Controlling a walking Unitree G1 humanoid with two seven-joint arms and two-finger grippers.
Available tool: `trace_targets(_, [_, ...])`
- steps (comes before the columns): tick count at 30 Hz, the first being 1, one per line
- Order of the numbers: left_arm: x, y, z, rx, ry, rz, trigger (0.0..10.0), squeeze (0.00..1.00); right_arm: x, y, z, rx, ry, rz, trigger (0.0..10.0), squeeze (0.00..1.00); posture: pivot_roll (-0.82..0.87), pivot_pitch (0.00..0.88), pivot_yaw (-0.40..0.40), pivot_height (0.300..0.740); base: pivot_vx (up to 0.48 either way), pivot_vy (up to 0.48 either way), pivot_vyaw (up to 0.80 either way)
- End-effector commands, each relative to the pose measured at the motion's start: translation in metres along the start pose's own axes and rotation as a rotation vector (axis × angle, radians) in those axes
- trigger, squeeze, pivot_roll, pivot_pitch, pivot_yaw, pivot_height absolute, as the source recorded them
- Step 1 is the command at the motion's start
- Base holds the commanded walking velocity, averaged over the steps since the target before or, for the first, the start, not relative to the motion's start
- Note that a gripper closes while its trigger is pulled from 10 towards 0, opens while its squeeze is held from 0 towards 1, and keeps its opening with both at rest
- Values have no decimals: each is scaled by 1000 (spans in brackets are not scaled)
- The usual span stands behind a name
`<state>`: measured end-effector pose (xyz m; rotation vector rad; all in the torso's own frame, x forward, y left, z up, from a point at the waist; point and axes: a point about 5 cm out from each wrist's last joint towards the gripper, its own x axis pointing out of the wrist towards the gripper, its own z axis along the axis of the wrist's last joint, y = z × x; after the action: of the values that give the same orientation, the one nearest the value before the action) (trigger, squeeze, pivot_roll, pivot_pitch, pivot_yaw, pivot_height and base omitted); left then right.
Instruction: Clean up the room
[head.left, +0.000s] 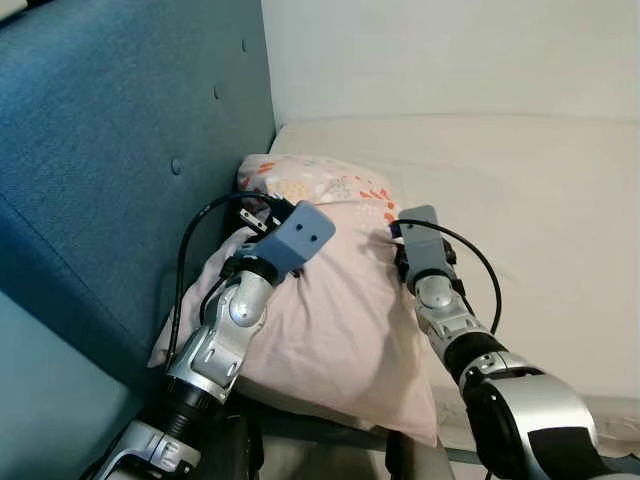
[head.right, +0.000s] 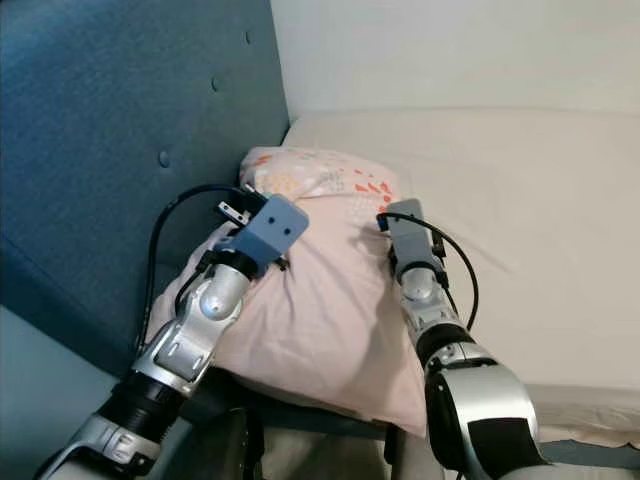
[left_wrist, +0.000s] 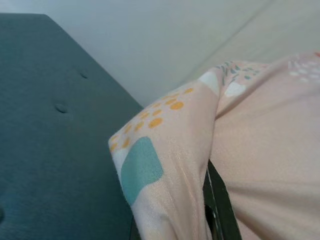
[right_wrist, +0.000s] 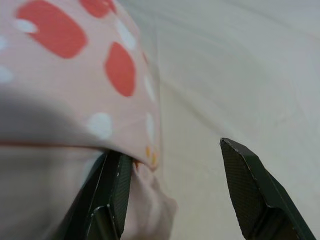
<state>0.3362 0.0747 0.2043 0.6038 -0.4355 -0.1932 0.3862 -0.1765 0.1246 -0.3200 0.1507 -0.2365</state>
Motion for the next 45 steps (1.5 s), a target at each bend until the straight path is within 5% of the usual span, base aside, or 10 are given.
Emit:
trace_targets(1, [1,7,18,-12,-82,36,10000,0,-1,-1,-4,34,9,-24,10000,0,214,199,28,597,0,0,0])
trace_targets(14, [-6,-3,4,-80,13,-2,10000,39,-8,7,-5,93,-83,11,10000,0,195,199,30,597,0,0,0])
trace_targets(15, [-7,-3,4,-86,15,-2,10000,384,-9,7,-8,91,-80,11,10000,0,195,199,30,597,0,0,0])
trace_targets(16, [-7,-3,4,-86,15,-2,10000,384,-9,7,-8,91,-80,11,10000,0,195,199,30,597,0,0,0])
trace_targets(17, [-7,-4,3,-100,20,-6,10000,1000,-11,6,-12,84,-71,7,10000,0,193,198,30,597,0,0,0])
trace_targets(32, [-23,-8,-8,-216,84,-96,10000,1000,-10,-6,-19,126,-47,-47,10000,0,183,176,24,597,0,0,0])
trace_targets(33, [-25,-4,-10,-220,87,-96,10000,416,-9,-7,-18,132,-51,-50,10000,0,180,172,24,597,0,0,0])
trace_targets(34, [-25,-4,-10,-220,87,-96,10000,416,-9,-7,-18,132,-51,-50,10000,0,180,172,24,597,0,0,0])
trace_targets(35, [-27,4,-14,-220,99,-80,10000,0,-9,-8,-18,141,-53,-54,10000,0,176,169,24,597,0,0,0])
trace_targets(45, [-66,28,-69,-152,335,-112,10000,0,-11,-7,-23,192,-46,27,10000,0,150,148,17,597,0,0,0])
